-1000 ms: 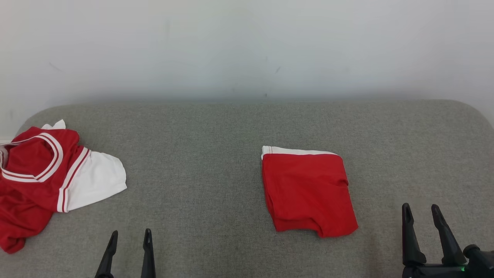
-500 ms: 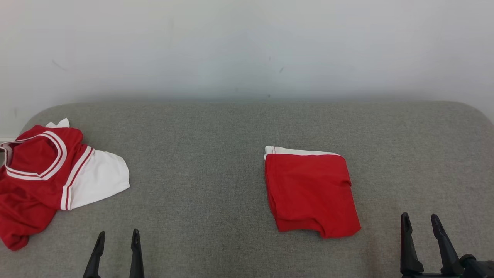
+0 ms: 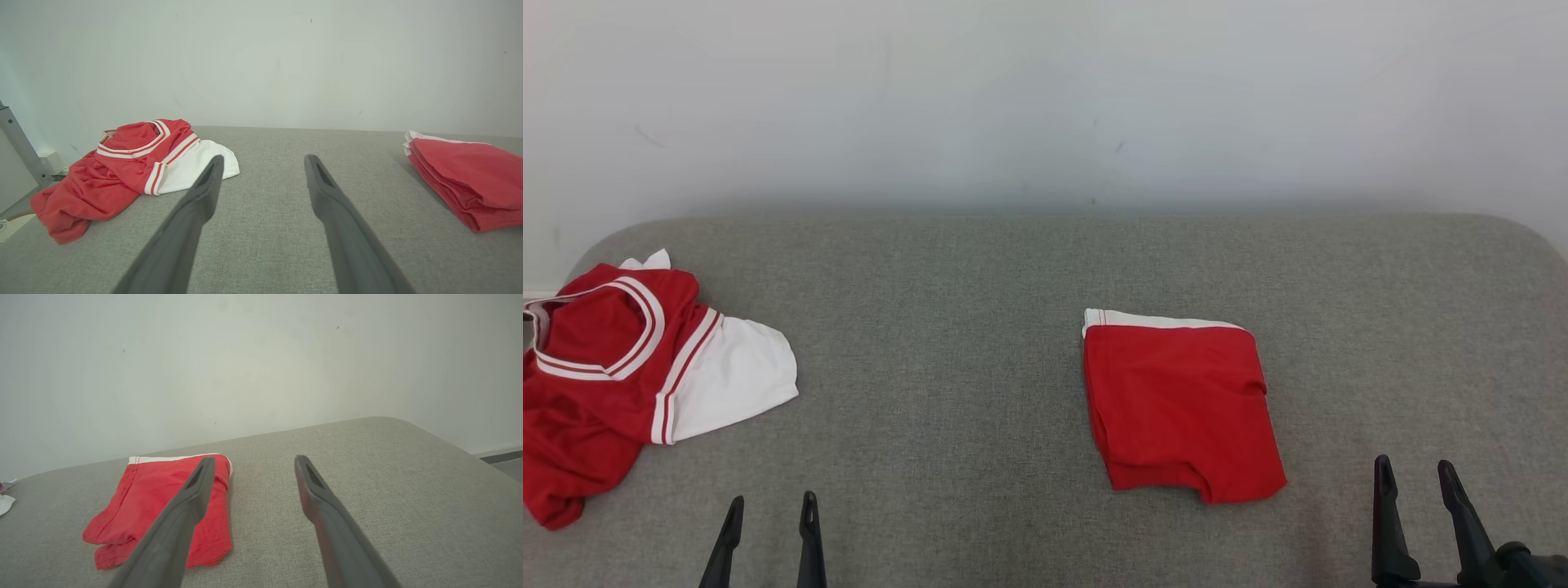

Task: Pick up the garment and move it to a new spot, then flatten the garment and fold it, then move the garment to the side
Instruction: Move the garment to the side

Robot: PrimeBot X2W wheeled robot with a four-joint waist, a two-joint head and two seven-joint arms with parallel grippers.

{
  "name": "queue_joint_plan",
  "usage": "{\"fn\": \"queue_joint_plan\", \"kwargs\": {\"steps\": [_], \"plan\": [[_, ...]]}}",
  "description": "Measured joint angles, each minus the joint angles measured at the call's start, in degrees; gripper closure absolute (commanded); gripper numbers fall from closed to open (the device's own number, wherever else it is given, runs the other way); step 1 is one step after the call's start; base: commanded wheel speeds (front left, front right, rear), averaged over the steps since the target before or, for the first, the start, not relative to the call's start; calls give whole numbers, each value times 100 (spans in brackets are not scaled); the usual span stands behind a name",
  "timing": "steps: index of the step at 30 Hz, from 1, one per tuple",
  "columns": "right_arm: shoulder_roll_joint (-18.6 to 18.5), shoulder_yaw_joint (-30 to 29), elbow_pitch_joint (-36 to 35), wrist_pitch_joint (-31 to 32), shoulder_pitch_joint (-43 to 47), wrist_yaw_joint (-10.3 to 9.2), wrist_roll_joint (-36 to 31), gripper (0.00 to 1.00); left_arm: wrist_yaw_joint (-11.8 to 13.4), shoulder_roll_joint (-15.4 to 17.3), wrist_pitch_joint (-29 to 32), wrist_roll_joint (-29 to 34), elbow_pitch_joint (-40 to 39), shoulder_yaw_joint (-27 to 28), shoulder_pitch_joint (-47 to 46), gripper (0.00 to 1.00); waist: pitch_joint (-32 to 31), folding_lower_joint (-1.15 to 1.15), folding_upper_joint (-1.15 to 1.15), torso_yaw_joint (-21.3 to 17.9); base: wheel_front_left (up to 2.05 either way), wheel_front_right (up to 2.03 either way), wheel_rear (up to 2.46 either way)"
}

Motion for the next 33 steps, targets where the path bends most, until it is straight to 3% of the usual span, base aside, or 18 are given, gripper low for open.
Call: {"fn": "queue_joint_plan", "kwargs": {"steps": [27, 33], "plan": [[-22, 75, 277, 0, -218, 0, -122, 0, 25, 1, 0, -25, 5, -8, 12, 0, -12, 0, 0, 20, 0, 0, 0], [-232, 252, 1062, 0, -971, 0, -215, 0, 27, 0, 0, -37, 26, -79, -5, 0, 19, 0, 0, 81, 0, 0, 0]]}}
